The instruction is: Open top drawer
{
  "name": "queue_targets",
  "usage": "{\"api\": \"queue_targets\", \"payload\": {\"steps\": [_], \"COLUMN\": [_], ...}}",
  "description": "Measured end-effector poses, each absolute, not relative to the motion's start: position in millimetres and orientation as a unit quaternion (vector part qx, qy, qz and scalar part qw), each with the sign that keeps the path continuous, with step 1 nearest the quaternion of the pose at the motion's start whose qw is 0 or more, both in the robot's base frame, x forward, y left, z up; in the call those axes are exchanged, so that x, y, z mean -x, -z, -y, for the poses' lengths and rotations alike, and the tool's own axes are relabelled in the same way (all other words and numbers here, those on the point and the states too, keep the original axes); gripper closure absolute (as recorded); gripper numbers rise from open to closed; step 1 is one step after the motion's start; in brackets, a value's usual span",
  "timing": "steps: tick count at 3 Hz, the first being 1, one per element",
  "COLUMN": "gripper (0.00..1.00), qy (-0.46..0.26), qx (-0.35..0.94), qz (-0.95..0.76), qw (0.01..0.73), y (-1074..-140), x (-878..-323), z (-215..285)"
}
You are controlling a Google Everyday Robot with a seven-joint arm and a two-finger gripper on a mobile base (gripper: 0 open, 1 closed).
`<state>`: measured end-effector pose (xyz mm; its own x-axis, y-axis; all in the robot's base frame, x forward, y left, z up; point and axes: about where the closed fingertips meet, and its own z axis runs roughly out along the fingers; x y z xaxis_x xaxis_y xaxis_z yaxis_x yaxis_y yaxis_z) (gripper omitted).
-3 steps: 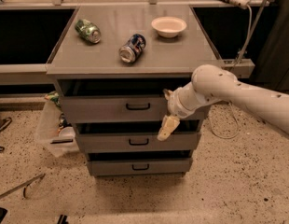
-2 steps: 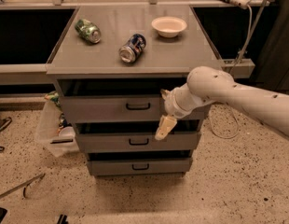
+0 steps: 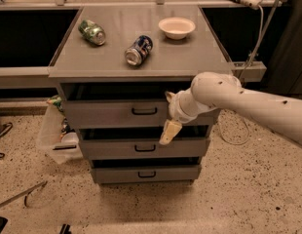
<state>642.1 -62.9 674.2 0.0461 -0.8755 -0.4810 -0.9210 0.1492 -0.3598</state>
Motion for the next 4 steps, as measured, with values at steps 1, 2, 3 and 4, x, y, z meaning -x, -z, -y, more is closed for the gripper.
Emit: {"api": "queue_targets", "payload": {"steps": [1, 2, 3, 4], "gripper": [0.00, 0.00, 0.00, 0.00], "qy": [-0.017, -0.017, -0.020, -0.032], "qx": [0.650, 0.650, 0.648, 0.643], "qz": [-0.687, -0.687, -0.691, -0.702], "qw": [0.325, 0.326, 0.319, 0.305], "y": [-681, -681, -684, -682], "x": [-646, -646, -664, -686], "z": [60, 60, 63, 65]}}
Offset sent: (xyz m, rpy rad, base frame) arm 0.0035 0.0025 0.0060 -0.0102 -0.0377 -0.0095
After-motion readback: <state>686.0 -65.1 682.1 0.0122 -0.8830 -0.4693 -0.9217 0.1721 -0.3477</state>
